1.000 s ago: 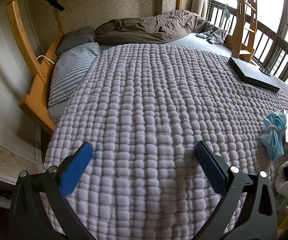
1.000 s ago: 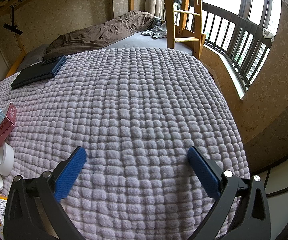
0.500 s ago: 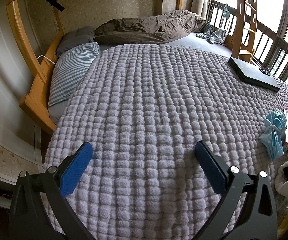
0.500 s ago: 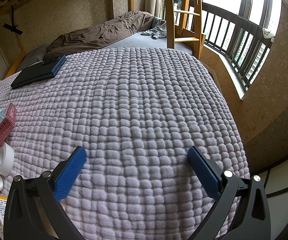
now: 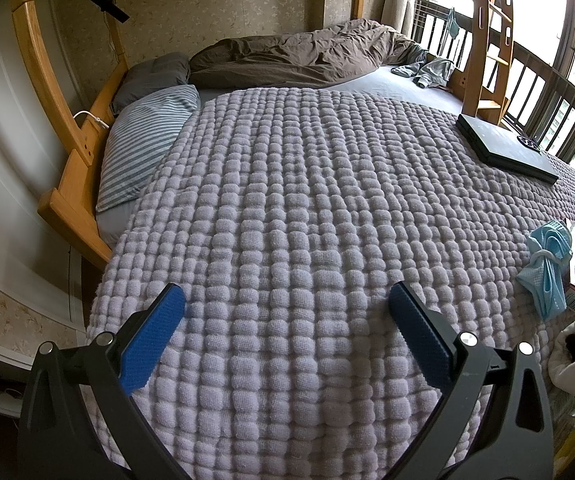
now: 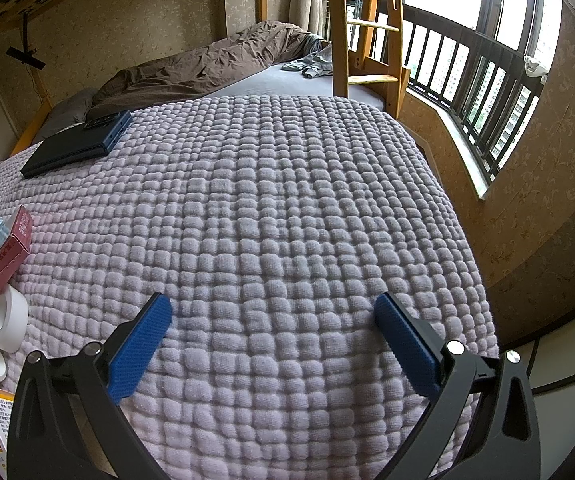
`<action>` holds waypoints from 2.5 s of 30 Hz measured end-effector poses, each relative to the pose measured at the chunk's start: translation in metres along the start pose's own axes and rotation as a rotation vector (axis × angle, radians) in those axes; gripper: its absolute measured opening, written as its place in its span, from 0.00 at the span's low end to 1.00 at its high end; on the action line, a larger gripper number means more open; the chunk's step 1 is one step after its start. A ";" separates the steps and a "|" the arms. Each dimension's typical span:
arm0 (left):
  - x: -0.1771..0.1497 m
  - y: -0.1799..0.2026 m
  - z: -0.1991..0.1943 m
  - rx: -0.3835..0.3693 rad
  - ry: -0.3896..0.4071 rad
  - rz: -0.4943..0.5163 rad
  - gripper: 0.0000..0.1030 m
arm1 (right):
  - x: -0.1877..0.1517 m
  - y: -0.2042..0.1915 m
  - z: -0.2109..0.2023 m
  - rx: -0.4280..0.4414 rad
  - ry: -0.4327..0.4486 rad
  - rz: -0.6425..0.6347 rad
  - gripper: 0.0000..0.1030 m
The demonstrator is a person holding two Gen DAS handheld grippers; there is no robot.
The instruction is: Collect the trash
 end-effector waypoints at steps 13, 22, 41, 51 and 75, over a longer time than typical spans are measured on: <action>-0.001 0.063 -0.047 -0.213 0.032 0.223 0.99 | 0.029 -0.073 -0.088 0.148 0.156 -0.228 0.96; 0.014 0.122 -0.037 -0.373 -0.045 0.394 0.99 | 0.023 -0.160 -0.072 0.310 0.022 -0.573 0.96; 0.038 0.150 -0.005 -0.423 -0.124 0.431 0.90 | 0.022 -0.182 -0.029 0.243 -0.052 -0.649 0.88; 0.032 0.173 -0.004 -0.346 -0.076 0.538 0.90 | 0.034 -0.157 -0.025 0.182 -0.047 -0.545 0.88; 0.024 0.157 -0.033 -0.263 0.034 0.396 0.34 | 0.053 -0.136 -0.025 0.267 -0.040 -0.348 0.85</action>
Point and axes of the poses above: each gripper's, at about its wrist camera, not at the fingertips, and z roughly the way its jaws point, y to its right, x to its top, the point moved 2 cm from there along z, roughly the way its jaws point, and after that the axes turned 4 degrees about -y, right-handed, at the moved point
